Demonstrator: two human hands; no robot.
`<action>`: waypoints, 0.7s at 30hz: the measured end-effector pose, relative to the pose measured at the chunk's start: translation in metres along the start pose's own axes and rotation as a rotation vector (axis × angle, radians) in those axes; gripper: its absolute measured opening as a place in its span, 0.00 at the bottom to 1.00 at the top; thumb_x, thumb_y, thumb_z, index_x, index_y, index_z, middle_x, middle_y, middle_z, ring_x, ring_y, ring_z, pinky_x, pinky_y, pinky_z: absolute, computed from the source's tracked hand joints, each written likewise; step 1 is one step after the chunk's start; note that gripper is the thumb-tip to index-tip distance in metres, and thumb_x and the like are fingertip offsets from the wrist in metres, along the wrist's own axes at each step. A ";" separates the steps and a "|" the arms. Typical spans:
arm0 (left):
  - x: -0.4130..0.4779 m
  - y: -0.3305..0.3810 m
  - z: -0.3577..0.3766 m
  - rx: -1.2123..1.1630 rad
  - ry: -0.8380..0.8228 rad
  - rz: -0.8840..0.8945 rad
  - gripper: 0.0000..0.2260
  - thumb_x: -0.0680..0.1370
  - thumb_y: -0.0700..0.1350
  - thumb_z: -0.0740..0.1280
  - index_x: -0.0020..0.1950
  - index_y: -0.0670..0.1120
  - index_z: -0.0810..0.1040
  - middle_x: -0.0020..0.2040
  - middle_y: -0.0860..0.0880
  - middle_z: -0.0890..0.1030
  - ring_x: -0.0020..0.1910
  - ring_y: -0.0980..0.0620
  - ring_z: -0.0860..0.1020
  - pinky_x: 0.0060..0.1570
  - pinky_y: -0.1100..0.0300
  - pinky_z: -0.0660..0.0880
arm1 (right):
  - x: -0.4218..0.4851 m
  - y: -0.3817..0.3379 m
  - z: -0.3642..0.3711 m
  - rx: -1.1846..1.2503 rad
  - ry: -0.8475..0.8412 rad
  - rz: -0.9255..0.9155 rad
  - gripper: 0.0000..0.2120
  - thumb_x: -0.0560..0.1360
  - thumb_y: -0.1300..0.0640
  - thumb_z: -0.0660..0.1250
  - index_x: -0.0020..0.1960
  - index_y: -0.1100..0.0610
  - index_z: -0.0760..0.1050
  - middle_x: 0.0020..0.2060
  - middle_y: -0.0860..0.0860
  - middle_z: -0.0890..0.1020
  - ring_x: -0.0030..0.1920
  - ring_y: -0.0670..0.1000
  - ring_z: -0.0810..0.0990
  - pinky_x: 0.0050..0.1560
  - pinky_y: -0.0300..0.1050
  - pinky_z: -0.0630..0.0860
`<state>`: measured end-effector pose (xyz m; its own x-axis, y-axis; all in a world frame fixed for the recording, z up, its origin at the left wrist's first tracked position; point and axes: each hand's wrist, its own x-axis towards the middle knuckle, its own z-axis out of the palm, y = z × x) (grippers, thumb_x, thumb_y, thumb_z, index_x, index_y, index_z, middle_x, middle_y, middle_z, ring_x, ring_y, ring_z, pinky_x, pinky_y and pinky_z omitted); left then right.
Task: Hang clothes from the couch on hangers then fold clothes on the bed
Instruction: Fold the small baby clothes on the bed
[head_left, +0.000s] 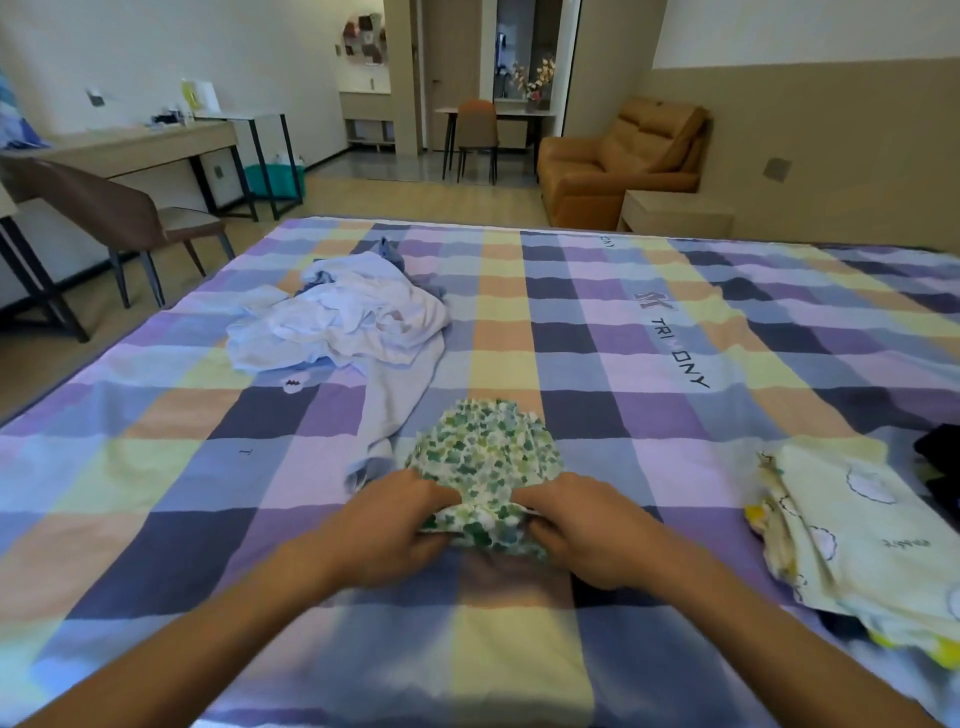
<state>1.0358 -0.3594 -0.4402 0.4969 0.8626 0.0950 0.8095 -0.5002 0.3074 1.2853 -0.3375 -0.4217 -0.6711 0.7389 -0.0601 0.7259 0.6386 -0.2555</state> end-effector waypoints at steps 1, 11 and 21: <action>-0.005 0.010 -0.013 -0.086 -0.063 0.027 0.06 0.73 0.48 0.64 0.41 0.46 0.76 0.39 0.50 0.80 0.40 0.52 0.76 0.42 0.51 0.71 | -0.009 -0.005 -0.013 0.053 -0.060 -0.043 0.06 0.79 0.58 0.59 0.44 0.56 0.68 0.39 0.53 0.76 0.41 0.56 0.74 0.42 0.58 0.72; 0.029 0.004 -0.028 0.028 0.162 -0.255 0.12 0.78 0.43 0.70 0.61 0.50 0.78 0.57 0.50 0.81 0.52 0.48 0.79 0.49 0.52 0.75 | 0.024 0.003 -0.035 -0.205 0.304 0.221 0.17 0.81 0.57 0.63 0.70 0.53 0.70 0.58 0.52 0.77 0.56 0.57 0.77 0.53 0.53 0.74; -0.006 -0.008 0.075 -0.028 -0.089 -0.234 0.44 0.69 0.77 0.28 0.81 0.58 0.38 0.80 0.61 0.34 0.79 0.57 0.31 0.80 0.48 0.42 | 0.014 0.006 0.081 -0.016 0.026 0.303 0.37 0.76 0.30 0.36 0.81 0.42 0.35 0.81 0.47 0.34 0.80 0.50 0.31 0.78 0.59 0.33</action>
<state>1.0502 -0.3662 -0.5139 0.3234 0.9440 -0.0650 0.8975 -0.2842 0.3373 1.2682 -0.3403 -0.5024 -0.4193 0.9016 -0.1067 0.8951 0.3909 -0.2144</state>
